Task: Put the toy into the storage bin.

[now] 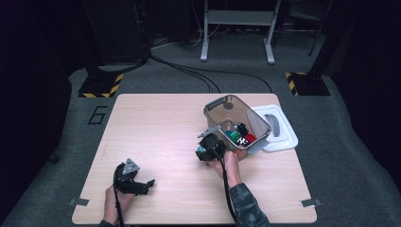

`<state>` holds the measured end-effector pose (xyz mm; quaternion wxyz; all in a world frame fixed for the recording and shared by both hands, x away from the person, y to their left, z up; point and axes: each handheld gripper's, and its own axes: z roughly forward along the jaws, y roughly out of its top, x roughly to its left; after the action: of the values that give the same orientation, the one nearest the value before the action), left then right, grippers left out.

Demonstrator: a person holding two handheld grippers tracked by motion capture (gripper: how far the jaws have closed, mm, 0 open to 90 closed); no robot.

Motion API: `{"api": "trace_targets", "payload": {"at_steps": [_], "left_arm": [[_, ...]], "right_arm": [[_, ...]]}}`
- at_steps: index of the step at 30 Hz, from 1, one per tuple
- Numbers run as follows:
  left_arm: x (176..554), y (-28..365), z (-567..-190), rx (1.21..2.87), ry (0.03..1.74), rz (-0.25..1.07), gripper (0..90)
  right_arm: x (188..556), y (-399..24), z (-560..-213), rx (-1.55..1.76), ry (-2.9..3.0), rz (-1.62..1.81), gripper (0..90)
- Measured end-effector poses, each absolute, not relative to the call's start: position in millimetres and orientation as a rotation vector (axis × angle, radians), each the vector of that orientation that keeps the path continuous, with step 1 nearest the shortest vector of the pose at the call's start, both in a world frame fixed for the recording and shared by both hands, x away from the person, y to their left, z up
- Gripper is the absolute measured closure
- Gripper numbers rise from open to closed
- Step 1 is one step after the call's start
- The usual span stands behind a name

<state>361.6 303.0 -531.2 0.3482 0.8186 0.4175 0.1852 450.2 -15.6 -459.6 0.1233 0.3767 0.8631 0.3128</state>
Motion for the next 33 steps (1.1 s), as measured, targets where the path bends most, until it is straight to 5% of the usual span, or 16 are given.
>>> {"api": "trace_targets", "payload": {"at_steps": [33], "left_arm": [[361.5, 303.0, -531.0, 2.126, 1.084, 0.479, 2.9]], "right_arm": [[432.7, -57.2, -369.9, 1.081, 2.366, 1.144, 55.5]]}}
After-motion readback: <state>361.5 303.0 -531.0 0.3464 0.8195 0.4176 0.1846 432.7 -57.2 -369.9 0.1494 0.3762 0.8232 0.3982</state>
